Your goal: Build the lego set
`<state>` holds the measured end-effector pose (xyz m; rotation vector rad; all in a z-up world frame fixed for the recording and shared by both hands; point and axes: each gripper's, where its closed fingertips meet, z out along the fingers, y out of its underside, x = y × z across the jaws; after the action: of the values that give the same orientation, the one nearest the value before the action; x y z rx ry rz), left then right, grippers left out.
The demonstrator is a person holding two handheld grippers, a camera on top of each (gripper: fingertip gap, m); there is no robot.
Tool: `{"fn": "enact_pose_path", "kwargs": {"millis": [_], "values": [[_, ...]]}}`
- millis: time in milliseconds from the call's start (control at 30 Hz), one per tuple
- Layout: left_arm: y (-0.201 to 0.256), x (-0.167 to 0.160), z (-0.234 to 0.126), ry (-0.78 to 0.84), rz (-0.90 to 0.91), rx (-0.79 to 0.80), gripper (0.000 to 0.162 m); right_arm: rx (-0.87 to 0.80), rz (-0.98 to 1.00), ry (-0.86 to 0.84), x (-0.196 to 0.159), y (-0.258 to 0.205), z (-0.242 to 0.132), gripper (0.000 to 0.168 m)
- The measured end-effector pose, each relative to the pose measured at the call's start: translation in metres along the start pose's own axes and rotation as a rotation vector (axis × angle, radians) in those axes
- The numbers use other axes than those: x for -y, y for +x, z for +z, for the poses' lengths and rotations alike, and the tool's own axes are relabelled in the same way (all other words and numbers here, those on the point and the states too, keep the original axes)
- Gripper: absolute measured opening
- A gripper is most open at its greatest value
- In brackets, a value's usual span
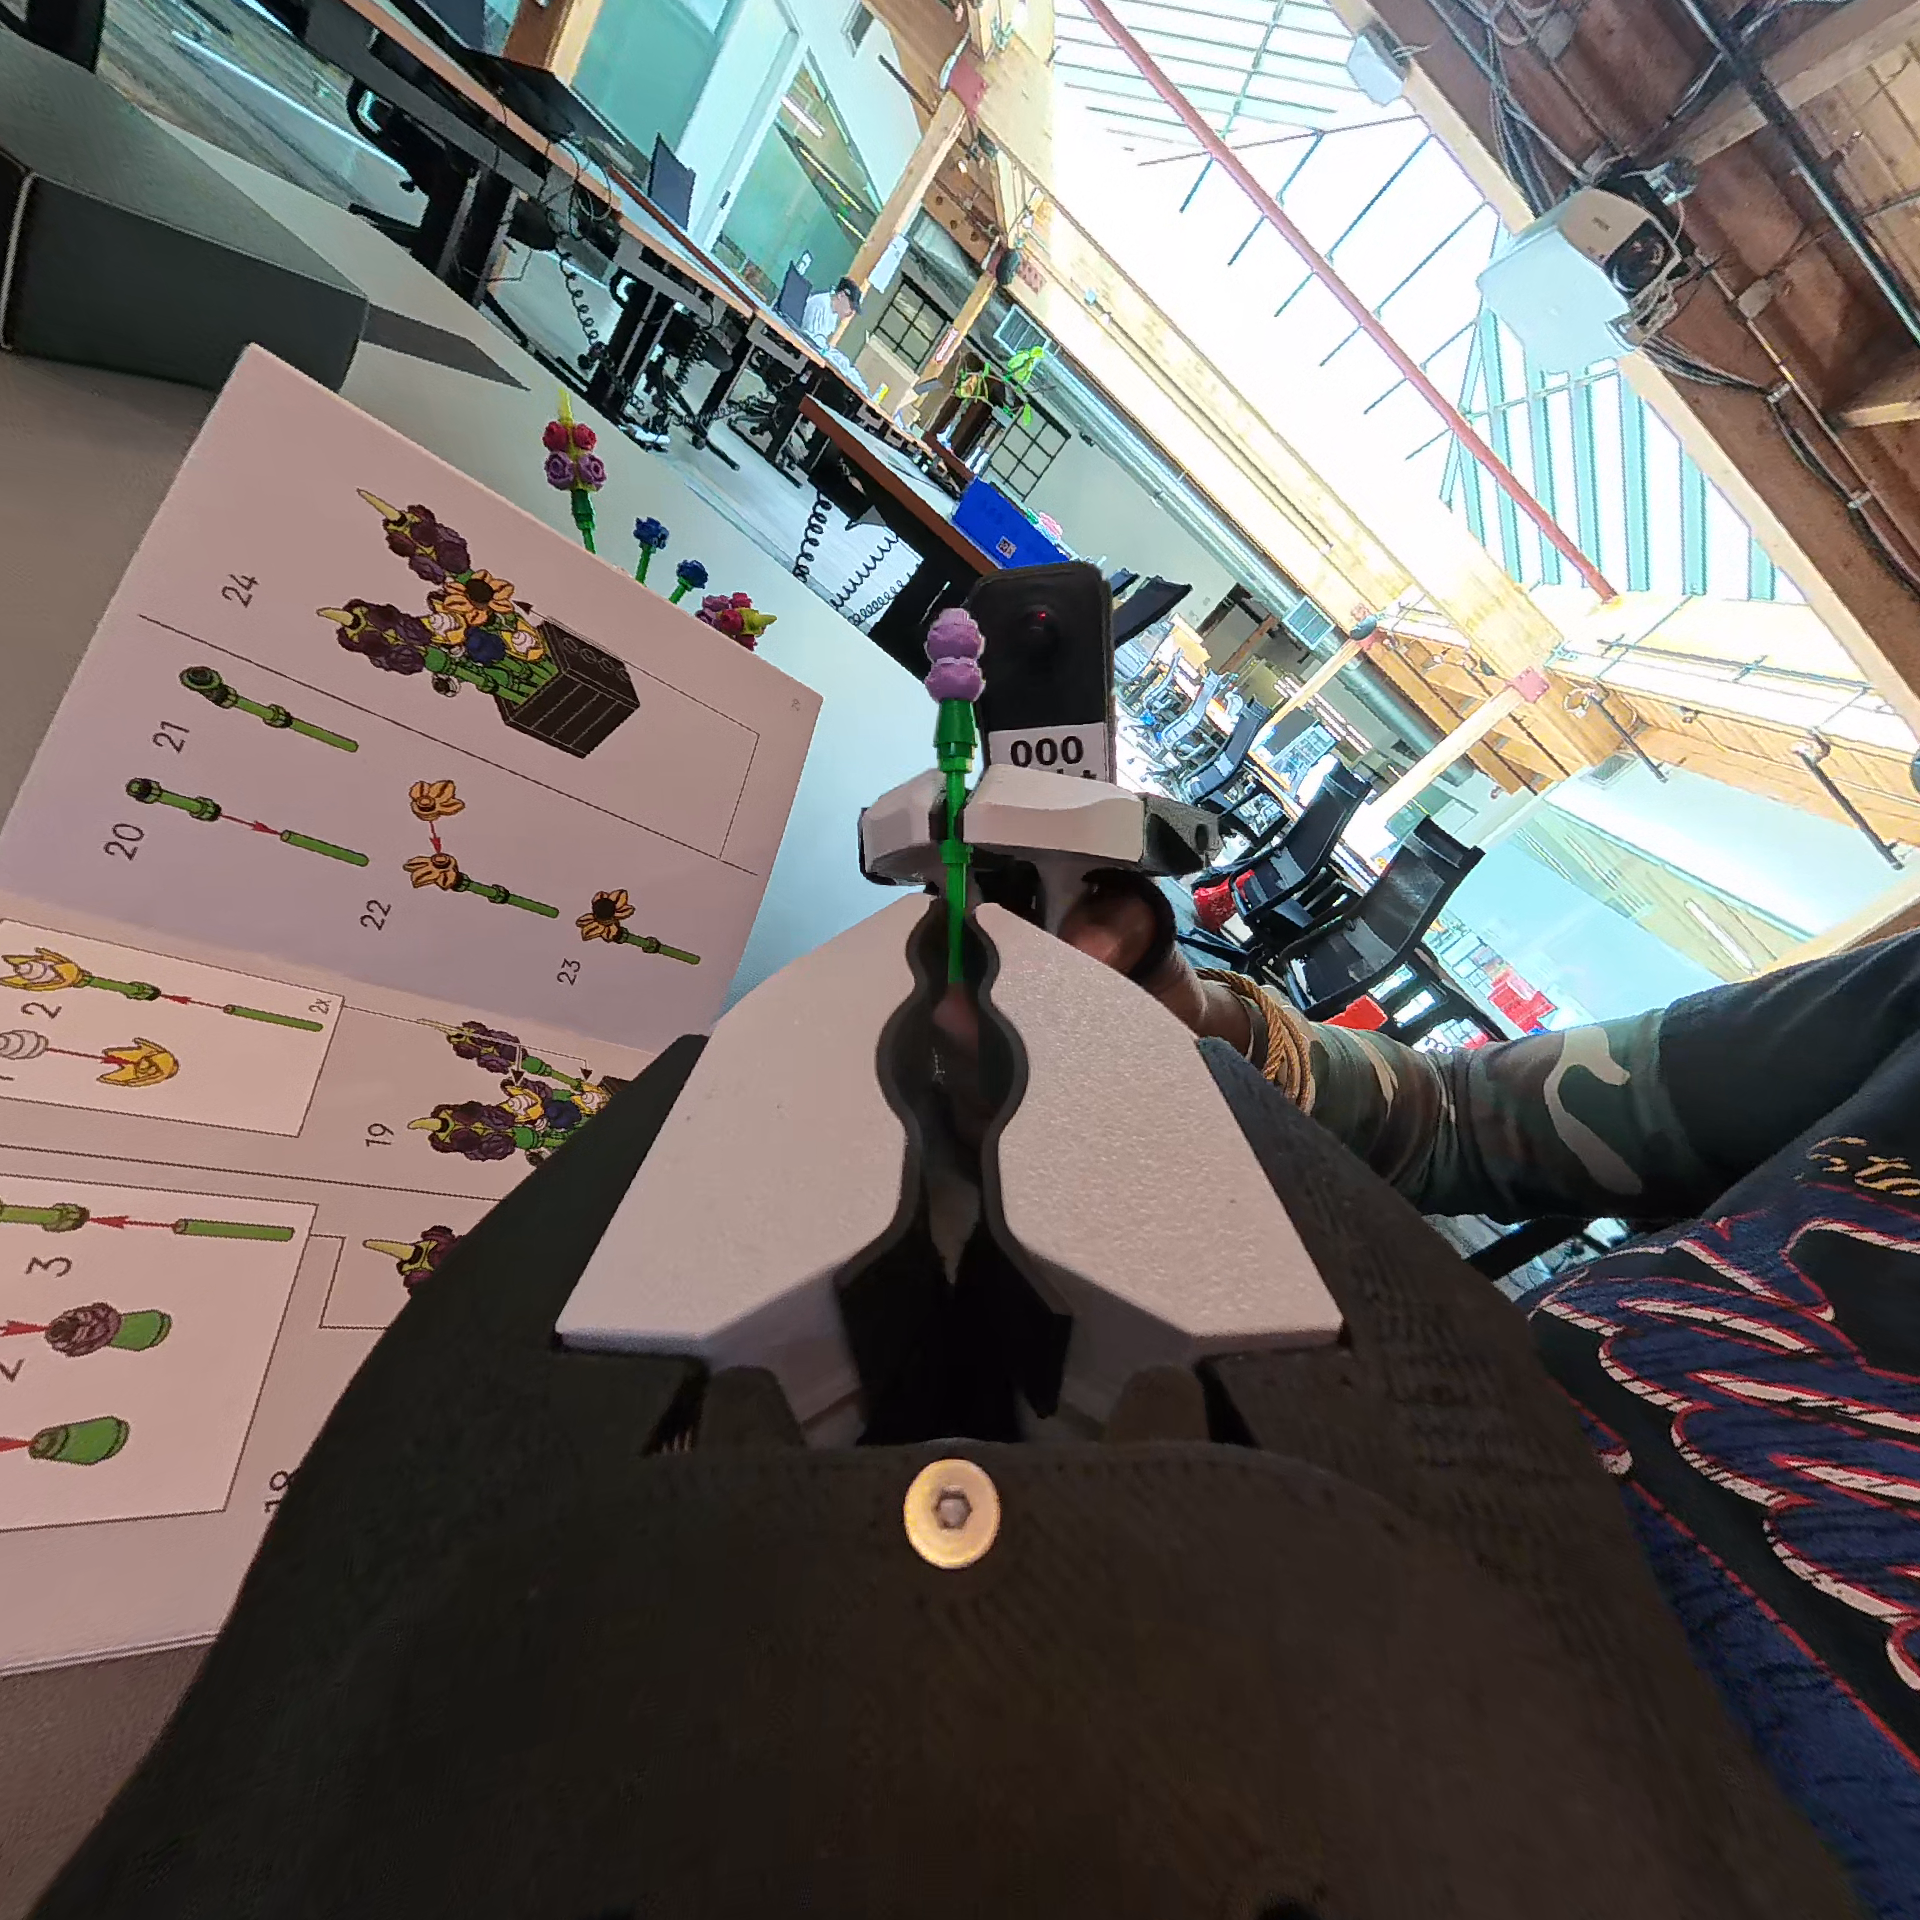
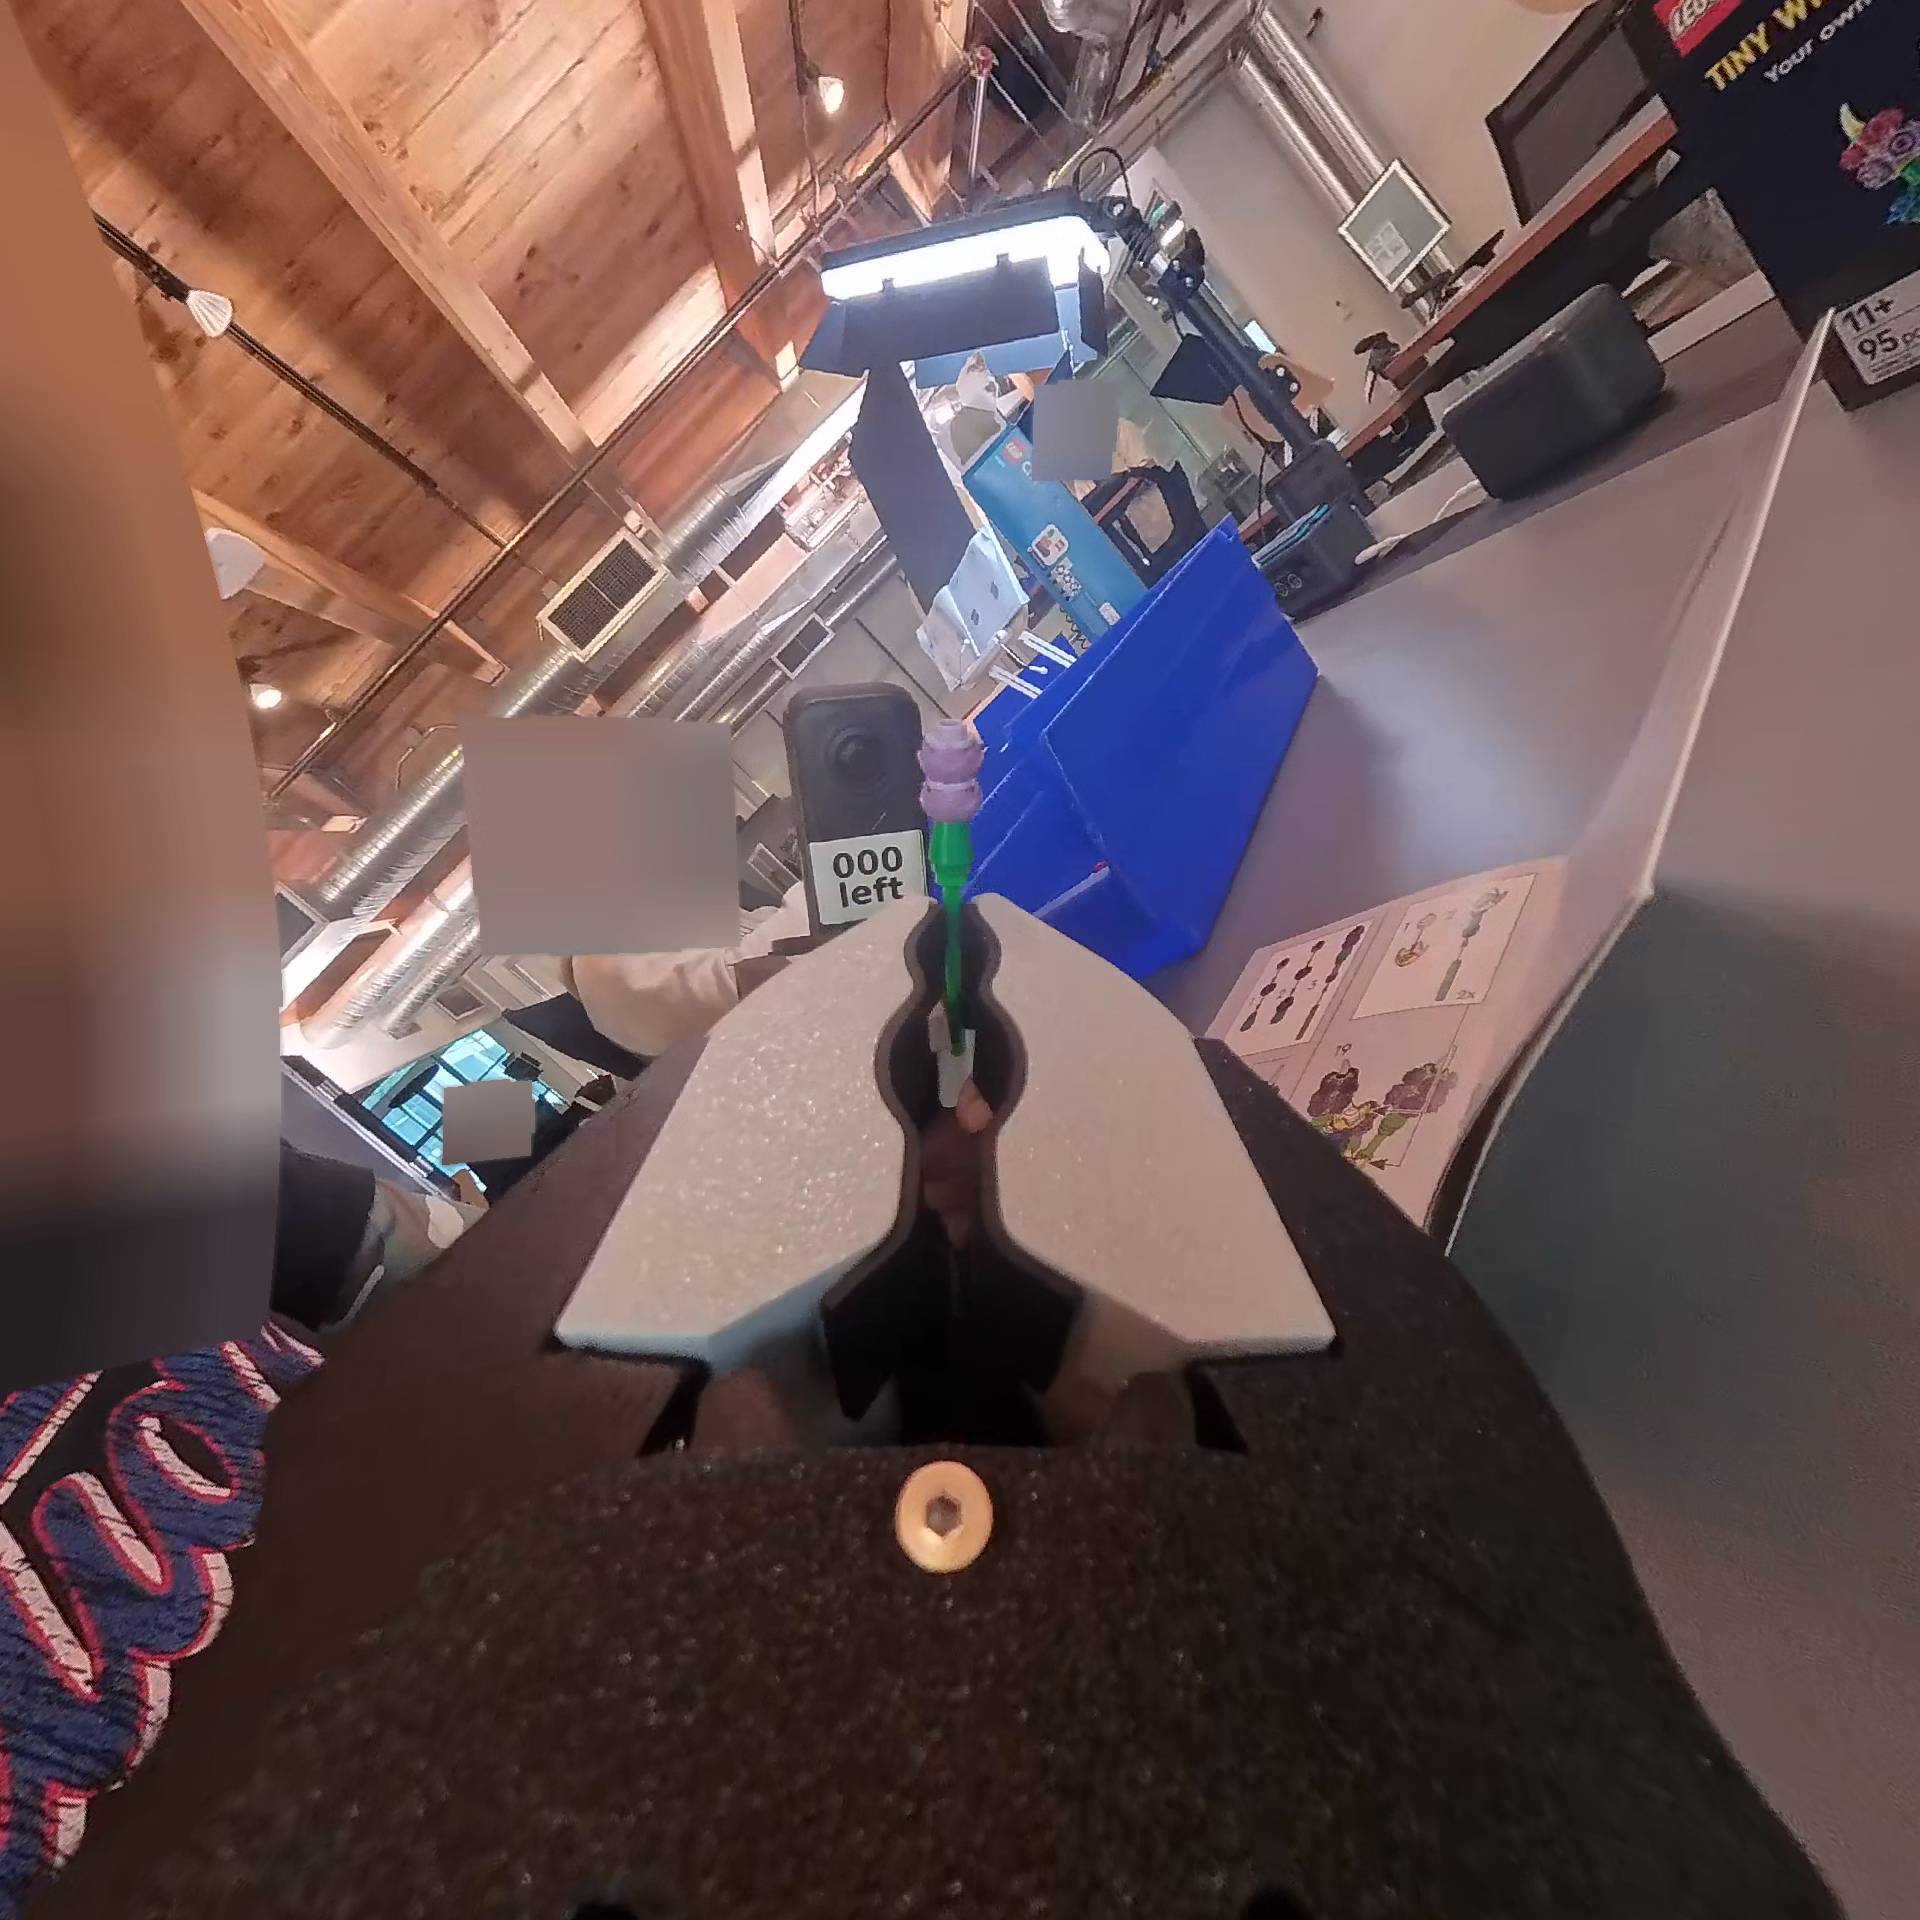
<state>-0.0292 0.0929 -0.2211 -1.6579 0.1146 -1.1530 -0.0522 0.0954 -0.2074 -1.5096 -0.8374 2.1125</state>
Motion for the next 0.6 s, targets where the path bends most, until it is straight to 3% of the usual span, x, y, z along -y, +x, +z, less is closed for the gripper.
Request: {"fn": "enact_pose_path", "kwargs": {"millis": [33,400,600], "values": [[0.0,0.0,0.0,-0.001,-0.001,0.0,0.001,-0.002,0.0,-0.001,0.0,0.0,0.0,0.003],[0.0,-0.001,0.001,-0.009,0.003,0.001,0.001,-0.009,-0.007,-0.017,-0.002,0.0,0.0,0.004],[0.017,0.002,0.002,-0.052,0.096,-0.08,0.01,0.095,-0.055,0.057,0.008,-0.021,-0.002,0.003]]}}
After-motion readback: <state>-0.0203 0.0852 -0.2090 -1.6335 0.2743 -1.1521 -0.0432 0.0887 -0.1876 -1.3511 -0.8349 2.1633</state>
